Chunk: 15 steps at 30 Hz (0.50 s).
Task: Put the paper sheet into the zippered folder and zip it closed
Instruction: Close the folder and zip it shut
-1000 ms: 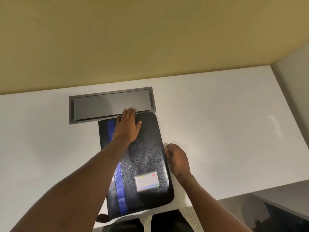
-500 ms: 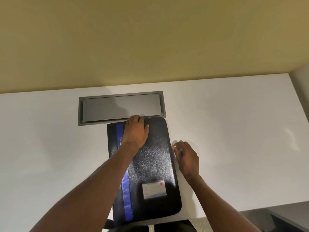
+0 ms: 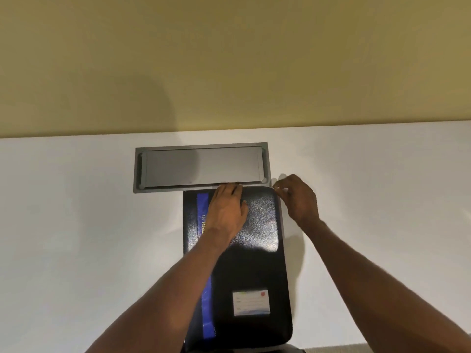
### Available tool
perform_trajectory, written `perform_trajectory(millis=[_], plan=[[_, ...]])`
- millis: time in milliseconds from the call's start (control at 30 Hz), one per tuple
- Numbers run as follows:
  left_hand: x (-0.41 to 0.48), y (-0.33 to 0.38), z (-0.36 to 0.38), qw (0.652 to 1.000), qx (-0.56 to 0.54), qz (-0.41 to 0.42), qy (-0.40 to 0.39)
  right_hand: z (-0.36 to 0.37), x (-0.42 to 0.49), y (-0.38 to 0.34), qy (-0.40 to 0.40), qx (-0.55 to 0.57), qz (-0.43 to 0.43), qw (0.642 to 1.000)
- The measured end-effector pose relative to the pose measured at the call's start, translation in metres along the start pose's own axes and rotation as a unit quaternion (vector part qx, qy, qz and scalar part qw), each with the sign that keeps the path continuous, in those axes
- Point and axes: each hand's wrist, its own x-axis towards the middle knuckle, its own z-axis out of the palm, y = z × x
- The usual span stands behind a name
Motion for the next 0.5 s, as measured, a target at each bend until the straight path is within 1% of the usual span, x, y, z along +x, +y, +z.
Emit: perform_trajectory(millis=[67, 200, 333, 500], plan=[[0.000, 0.001, 0.000, 1.000, -0.011, -0.006, -0.003, -0.008, 0.018, -0.002, -0.054, -0.034, -0.045, 0.997], [0.000, 0.005, -0.001, 0.999, -0.043, -0.012, 0.005, -0.019, 0.053, -0.018, -0.144, -0.113, -0.129, 0.975], [-0.002, 0.007, 0.000, 0.999, -0.052, -0.010, 0.004, -0.020, 0.079, -0.050, -0.220, -0.173, -0.199, 0.939], [-0.009, 0.015, 0.002, 0.998, -0.054, 0.010, 0.019, -0.007, 0.095, -0.096, -0.276, -0.236, -0.266, 0.893]])
